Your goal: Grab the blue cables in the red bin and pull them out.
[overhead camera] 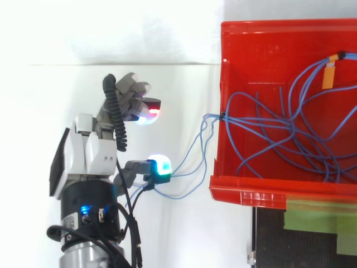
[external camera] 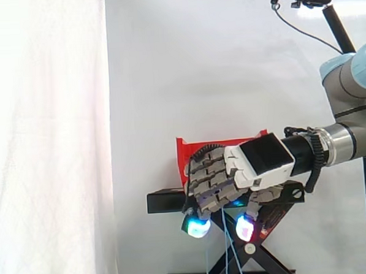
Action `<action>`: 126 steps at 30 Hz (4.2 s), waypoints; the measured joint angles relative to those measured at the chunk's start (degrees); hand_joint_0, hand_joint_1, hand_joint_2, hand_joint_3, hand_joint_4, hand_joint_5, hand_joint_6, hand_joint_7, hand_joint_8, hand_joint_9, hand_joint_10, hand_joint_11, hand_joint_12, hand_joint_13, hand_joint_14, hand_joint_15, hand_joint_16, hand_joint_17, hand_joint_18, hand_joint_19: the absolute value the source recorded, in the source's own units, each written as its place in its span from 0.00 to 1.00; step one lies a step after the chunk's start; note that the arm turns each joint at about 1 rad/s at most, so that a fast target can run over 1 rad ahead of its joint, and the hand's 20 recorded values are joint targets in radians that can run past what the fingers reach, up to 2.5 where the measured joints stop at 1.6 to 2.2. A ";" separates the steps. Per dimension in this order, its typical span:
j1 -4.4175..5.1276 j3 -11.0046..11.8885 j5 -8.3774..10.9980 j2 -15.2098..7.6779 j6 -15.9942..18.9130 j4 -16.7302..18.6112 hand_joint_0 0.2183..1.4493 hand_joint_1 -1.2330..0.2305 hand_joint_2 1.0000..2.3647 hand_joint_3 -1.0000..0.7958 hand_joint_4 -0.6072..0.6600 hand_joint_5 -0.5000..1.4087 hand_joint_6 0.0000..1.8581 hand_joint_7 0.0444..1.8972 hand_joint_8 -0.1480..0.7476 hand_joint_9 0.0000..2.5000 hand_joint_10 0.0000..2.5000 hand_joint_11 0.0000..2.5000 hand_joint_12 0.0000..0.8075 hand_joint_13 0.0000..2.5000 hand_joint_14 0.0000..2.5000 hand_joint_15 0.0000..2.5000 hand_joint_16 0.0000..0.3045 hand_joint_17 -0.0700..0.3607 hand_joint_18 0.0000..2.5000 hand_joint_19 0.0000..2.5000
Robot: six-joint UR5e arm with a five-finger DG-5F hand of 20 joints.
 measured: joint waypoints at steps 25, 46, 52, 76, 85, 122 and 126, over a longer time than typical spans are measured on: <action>-0.69 8.49 0.09 -0.03 -0.39 -9.39 0.39 0.09 0.00 0.00 0.53 0.56 0.00 0.37 0.46 0.26 0.01 0.50 0.47 0.21 0.01 0.22 0.16 0.42 0.15 0.15; -2.28 8.94 -3.10 -0.04 -0.34 -5.03 0.37 0.09 0.00 0.00 0.53 0.55 0.11 0.33 0.46 0.26 0.01 0.49 0.47 0.21 0.01 0.22 0.16 0.42 0.15 0.15; -2.94 8.89 -4.29 -0.05 -0.05 -2.98 0.37 0.09 0.00 0.00 0.53 0.55 0.09 0.34 0.46 0.26 0.01 0.49 0.47 0.22 0.01 0.23 0.16 0.42 0.15 0.15; -5.43 6.56 -6.03 -0.06 -0.19 -7.12 0.38 0.10 0.00 0.00 0.54 0.56 0.00 0.36 0.46 0.26 0.01 0.48 0.47 0.21 0.01 0.22 0.16 0.42 0.15 0.15; -5.58 5.99 -6.21 -0.06 -1.26 -4.71 0.38 0.10 0.00 0.00 0.54 0.56 0.00 0.35 0.46 0.26 0.01 0.48 0.47 0.21 0.01 0.22 0.16 0.42 0.15 0.15; -6.39 5.51 -7.60 -0.05 -1.48 2.66 0.39 0.11 0.00 0.00 0.53 0.60 0.00 0.37 0.46 0.27 0.01 0.48 0.47 0.21 0.01 0.22 0.16 0.42 0.15 0.15; -6.42 4.91 -7.64 -0.06 -1.48 3.27 0.39 0.11 0.00 0.00 0.54 0.59 0.00 0.37 0.46 0.27 0.01 0.48 0.46 0.21 0.01 0.22 0.16 0.42 0.15 0.15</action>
